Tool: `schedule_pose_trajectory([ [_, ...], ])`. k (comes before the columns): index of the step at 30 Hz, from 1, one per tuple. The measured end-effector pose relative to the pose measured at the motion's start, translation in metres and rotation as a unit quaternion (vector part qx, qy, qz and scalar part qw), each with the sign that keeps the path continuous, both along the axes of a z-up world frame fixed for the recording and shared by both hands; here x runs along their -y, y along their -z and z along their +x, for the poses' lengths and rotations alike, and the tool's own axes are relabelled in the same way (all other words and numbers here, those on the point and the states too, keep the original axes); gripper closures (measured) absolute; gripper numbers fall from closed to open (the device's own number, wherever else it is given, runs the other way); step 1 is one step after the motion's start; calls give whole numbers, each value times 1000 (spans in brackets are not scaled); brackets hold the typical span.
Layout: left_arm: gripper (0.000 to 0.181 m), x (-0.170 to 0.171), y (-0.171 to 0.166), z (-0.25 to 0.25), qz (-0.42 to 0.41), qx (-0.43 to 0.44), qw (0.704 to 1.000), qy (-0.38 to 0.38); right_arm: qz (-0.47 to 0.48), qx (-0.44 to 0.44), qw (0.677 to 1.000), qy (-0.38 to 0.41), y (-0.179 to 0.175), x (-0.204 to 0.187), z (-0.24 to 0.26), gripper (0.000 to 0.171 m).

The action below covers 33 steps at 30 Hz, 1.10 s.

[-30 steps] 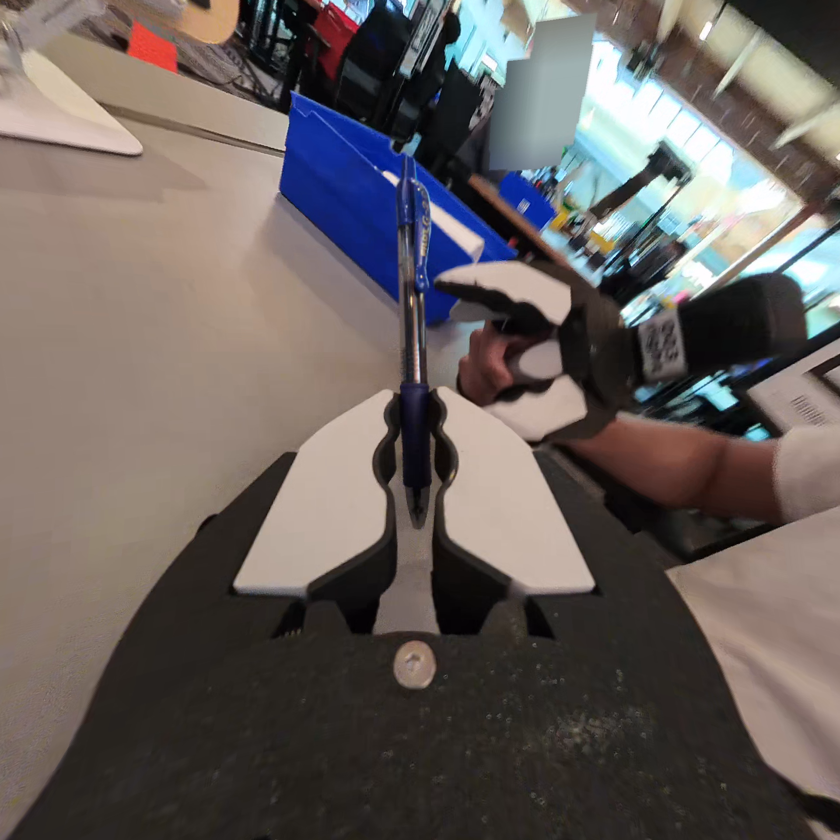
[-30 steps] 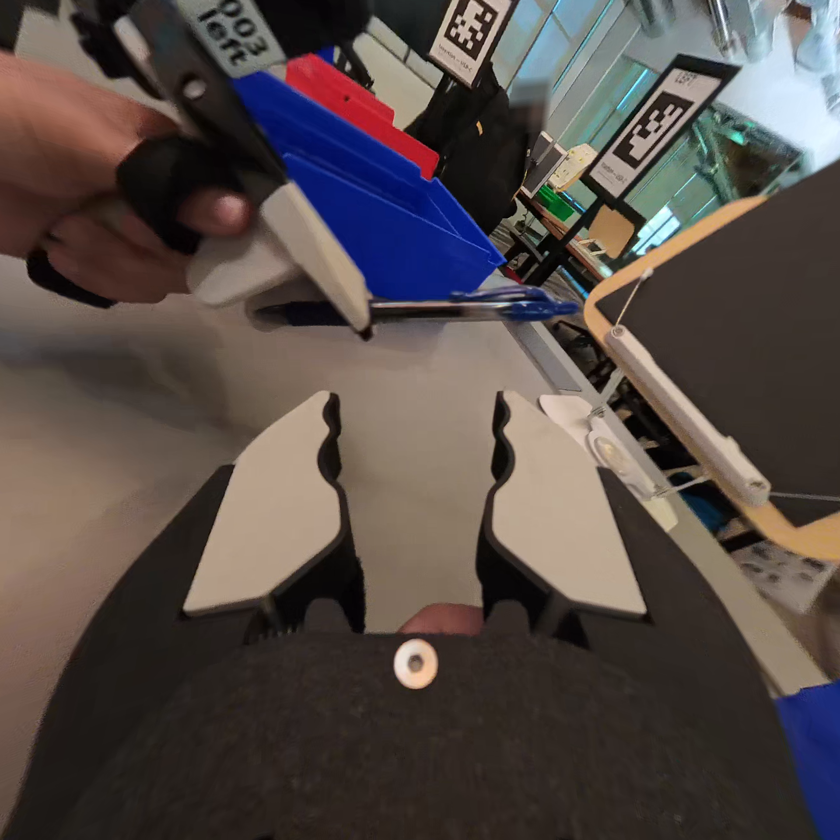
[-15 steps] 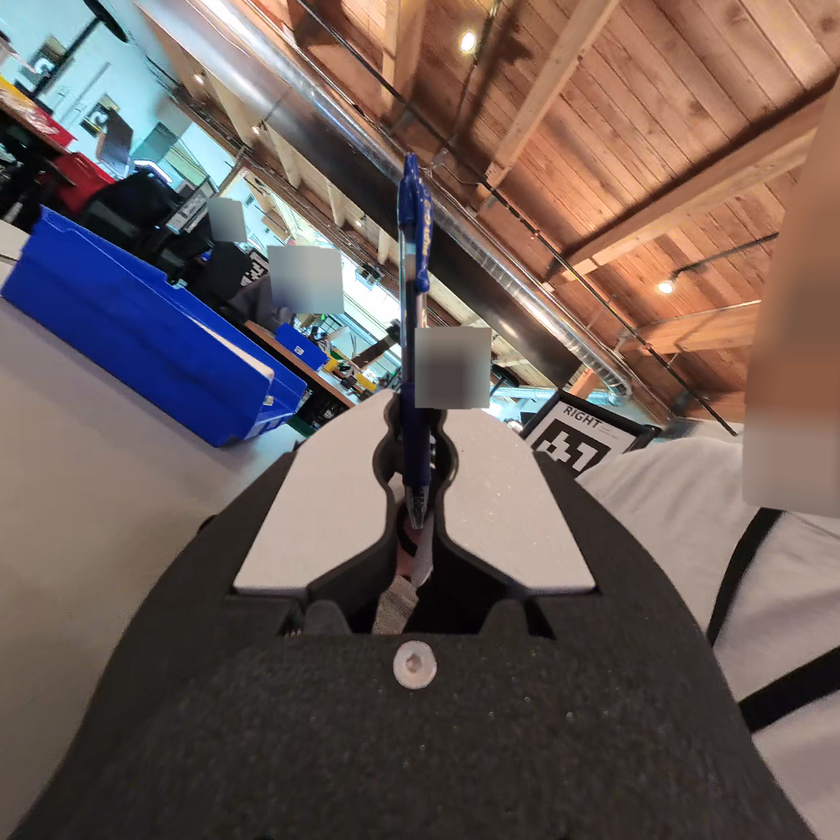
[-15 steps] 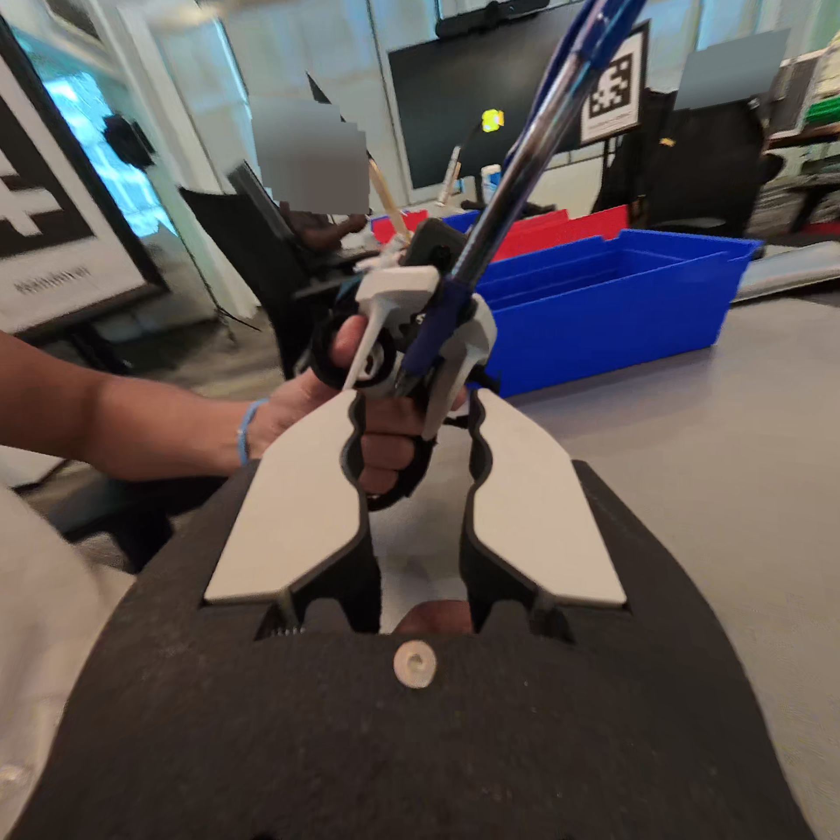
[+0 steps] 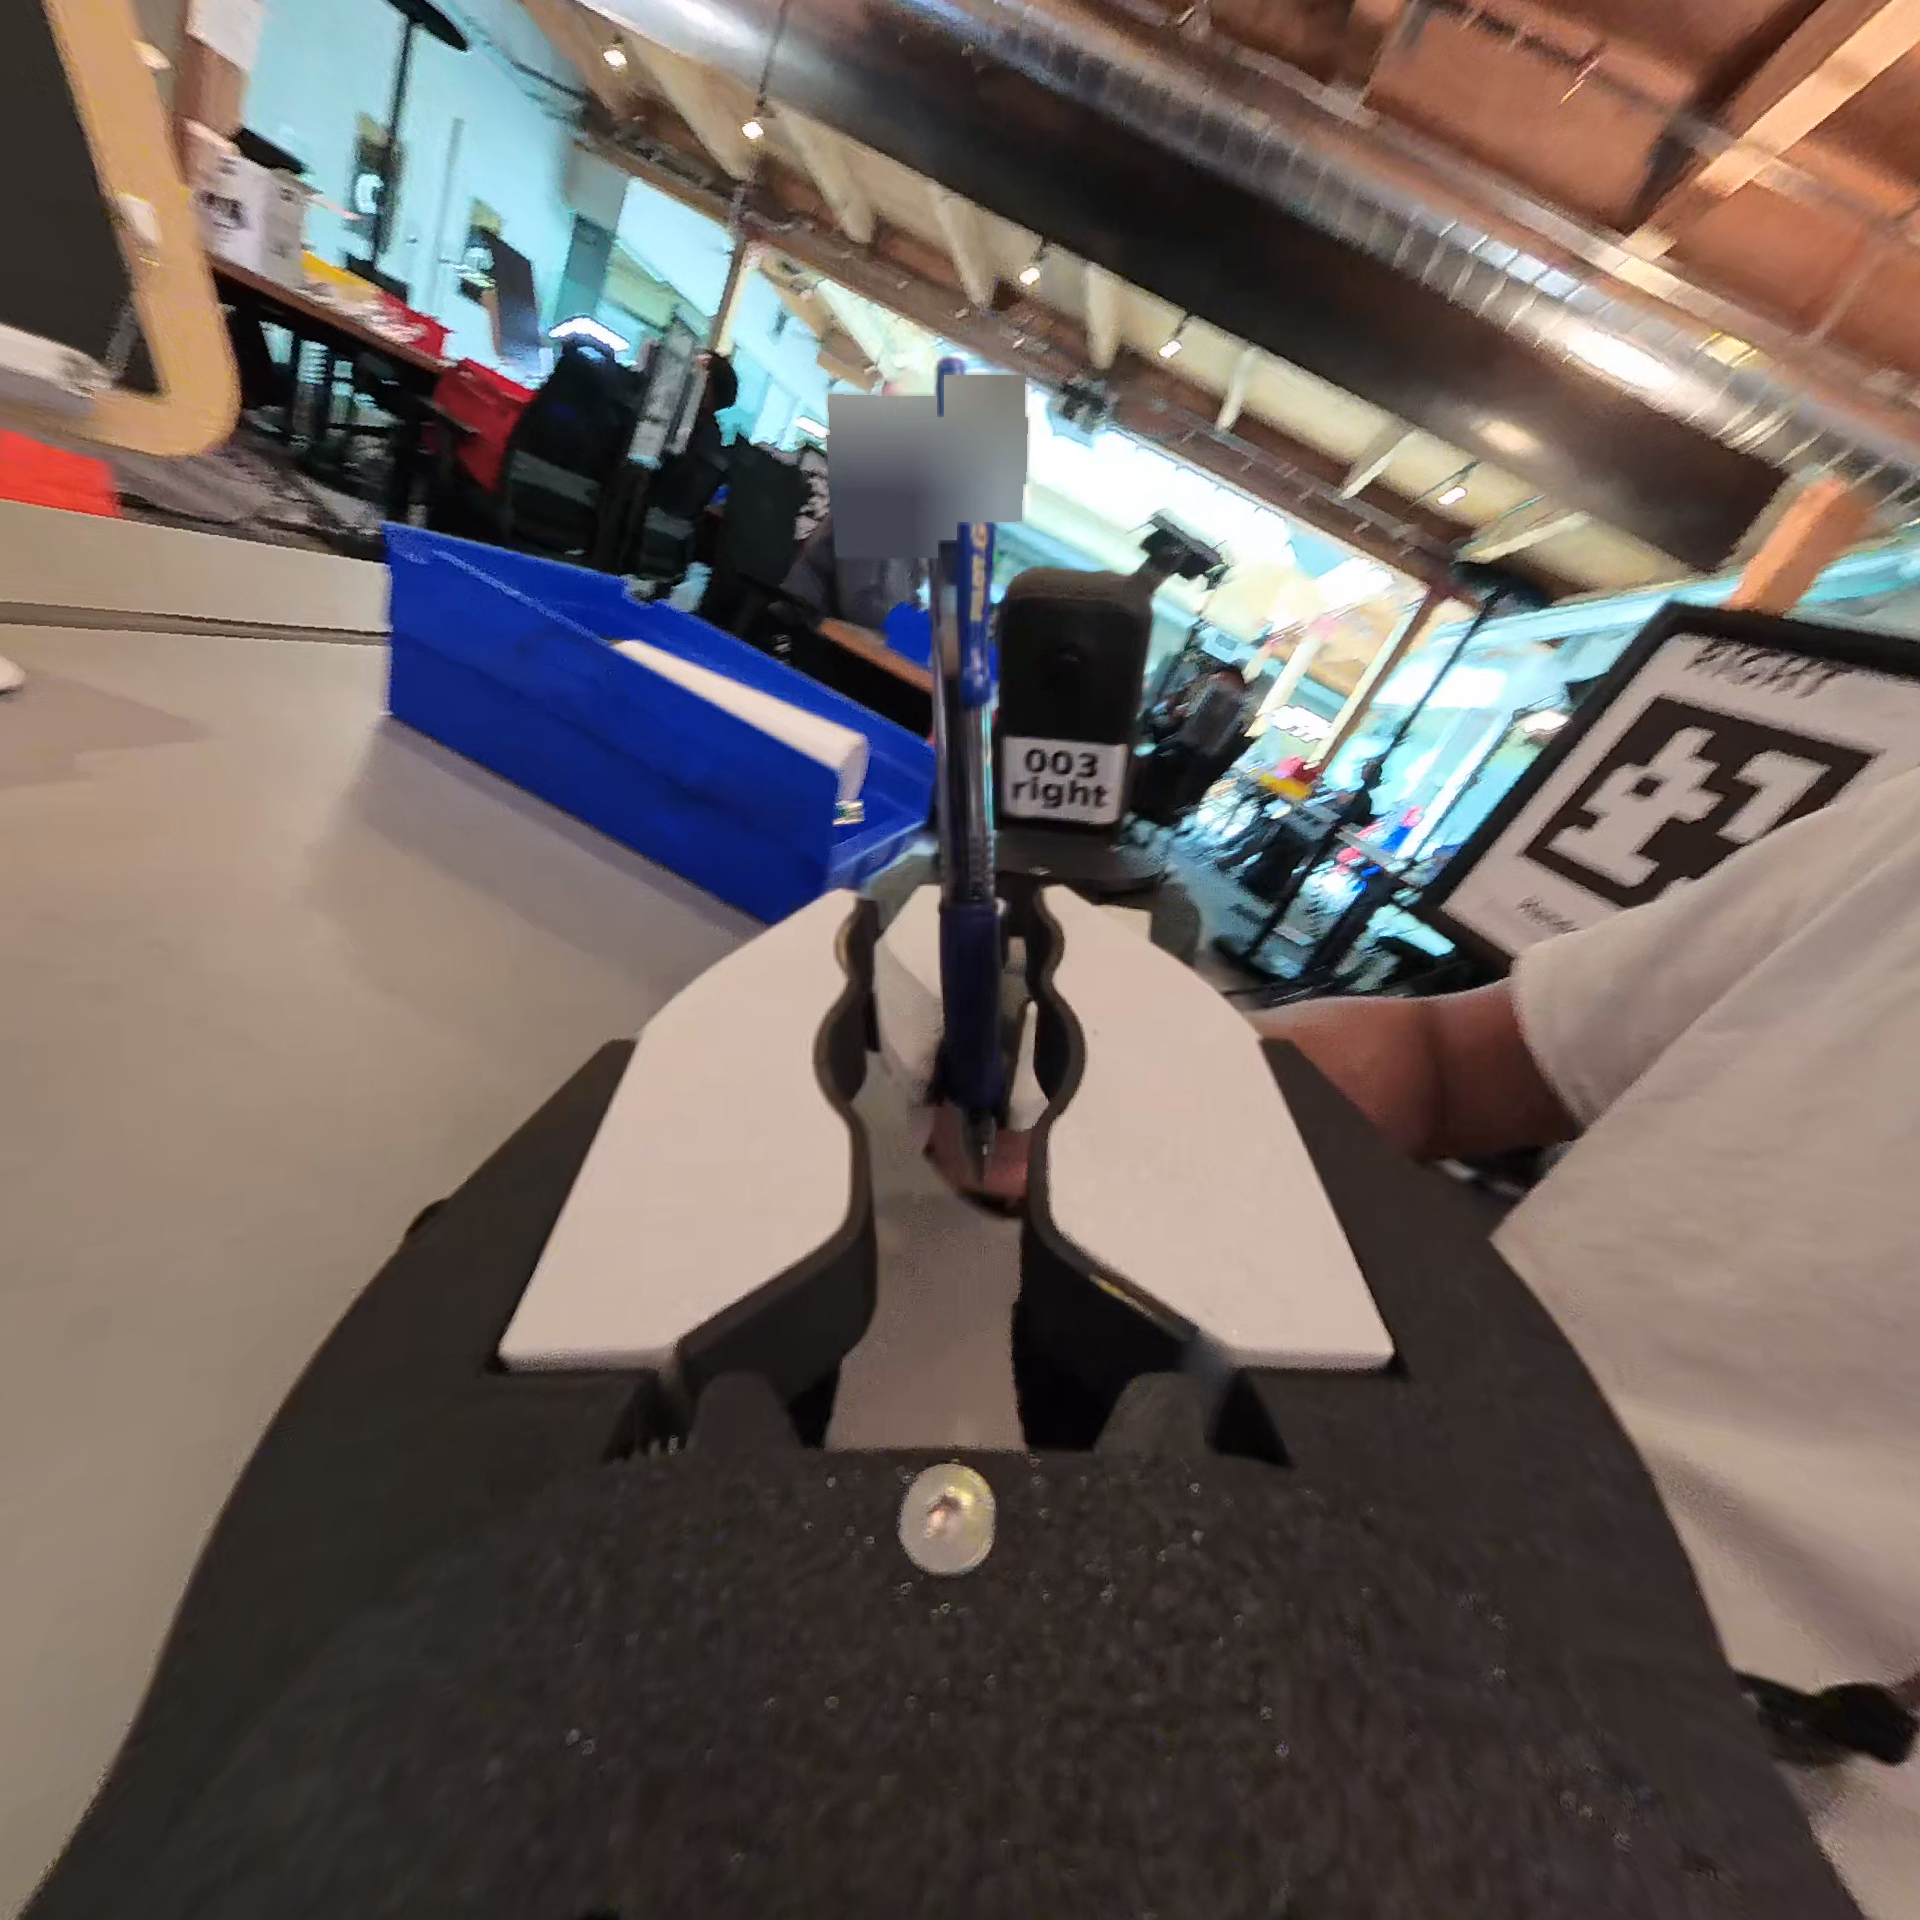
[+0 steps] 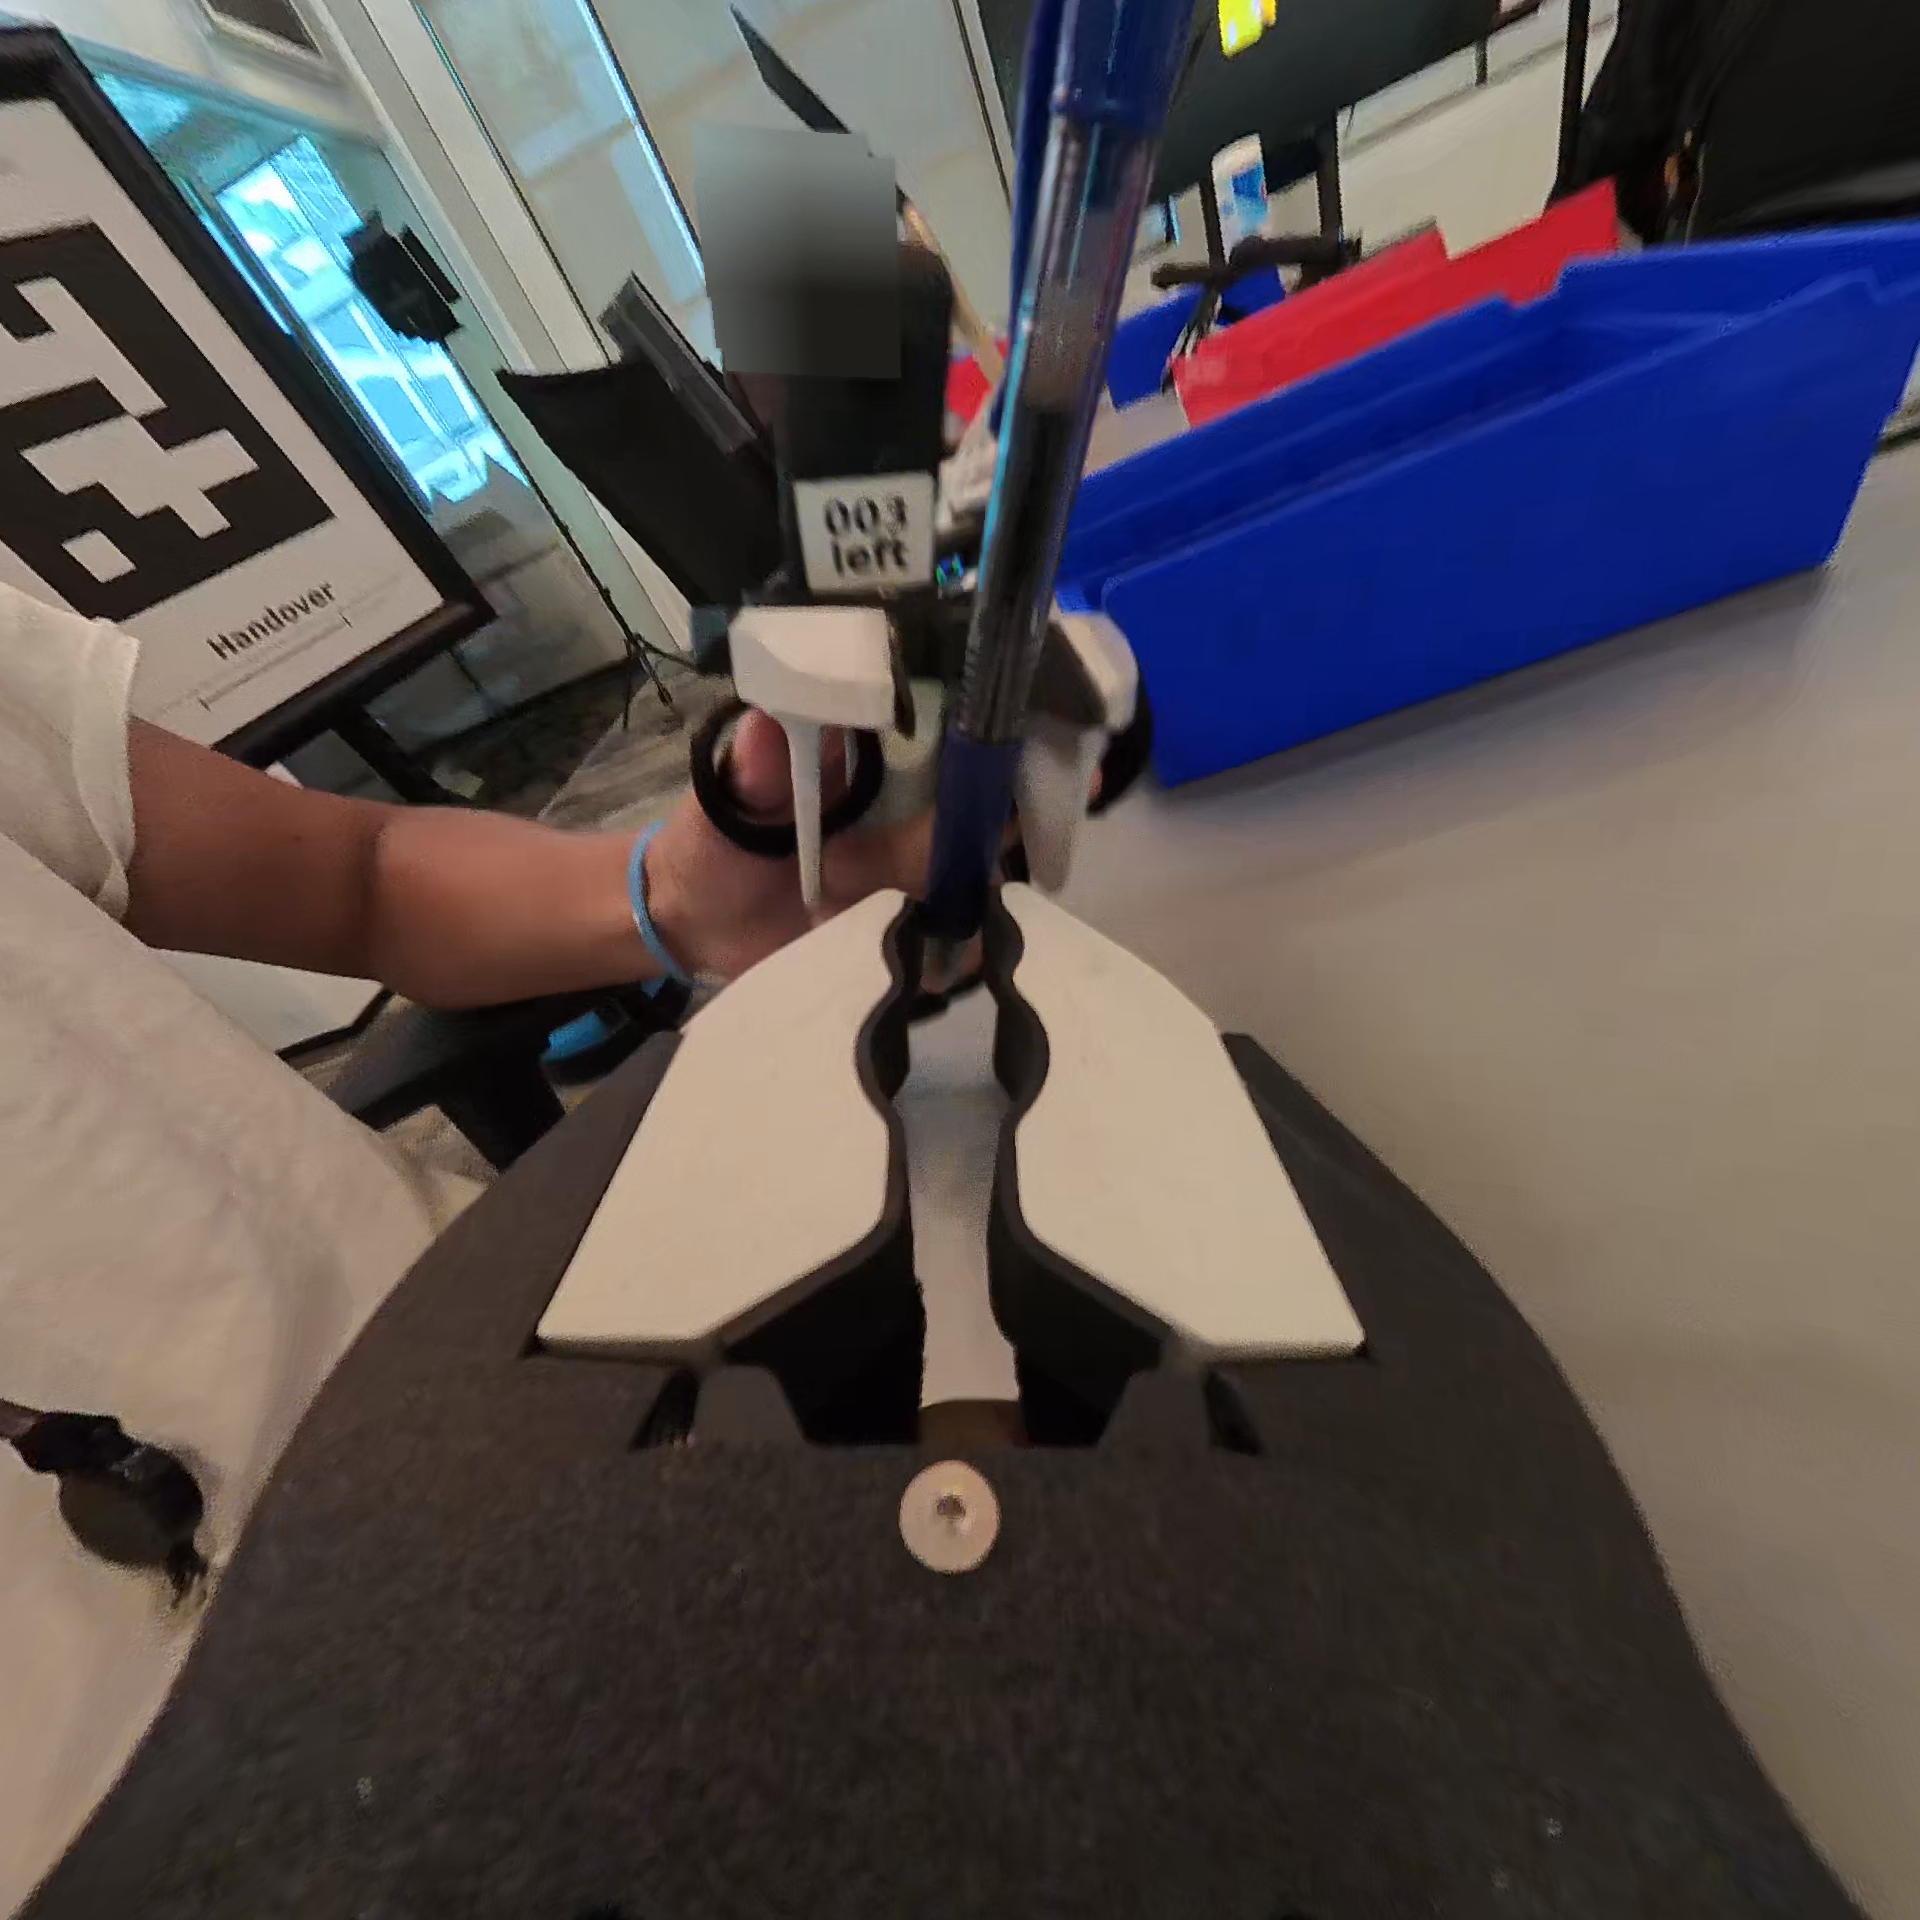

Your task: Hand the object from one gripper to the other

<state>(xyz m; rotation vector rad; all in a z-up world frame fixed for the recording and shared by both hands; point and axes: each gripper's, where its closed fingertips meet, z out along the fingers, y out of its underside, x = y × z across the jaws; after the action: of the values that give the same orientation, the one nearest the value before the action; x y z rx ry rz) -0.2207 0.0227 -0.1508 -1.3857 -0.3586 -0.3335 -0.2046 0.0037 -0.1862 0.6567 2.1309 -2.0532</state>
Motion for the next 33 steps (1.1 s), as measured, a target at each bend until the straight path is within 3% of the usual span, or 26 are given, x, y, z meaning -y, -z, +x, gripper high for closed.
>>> schedule_pose_trajectory([
  [6,140,22,13,-14,-92,-85,992,-25,121,58,990,-48,46,-13,7,160],
  [11,136,24,19,-16,-85,-26,996,16,173,112,971,-119,73,-8,30,160],
  [16,146,23,26,-12,-82,17,995,52,187,92,969,-131,75,-2,36,160],
  [18,168,23,28,-8,-91,11,994,65,193,85,968,-134,77,-1,38,160],
  [24,170,31,21,-26,-68,49,996,15,143,78,984,-72,64,-10,11,159],
  [30,171,59,8,-60,19,115,991,-68,34,57,997,42,29,-26,-27,127],
  [33,171,53,12,-56,31,144,988,-50,14,29,998,63,19,-19,-29,122],
])
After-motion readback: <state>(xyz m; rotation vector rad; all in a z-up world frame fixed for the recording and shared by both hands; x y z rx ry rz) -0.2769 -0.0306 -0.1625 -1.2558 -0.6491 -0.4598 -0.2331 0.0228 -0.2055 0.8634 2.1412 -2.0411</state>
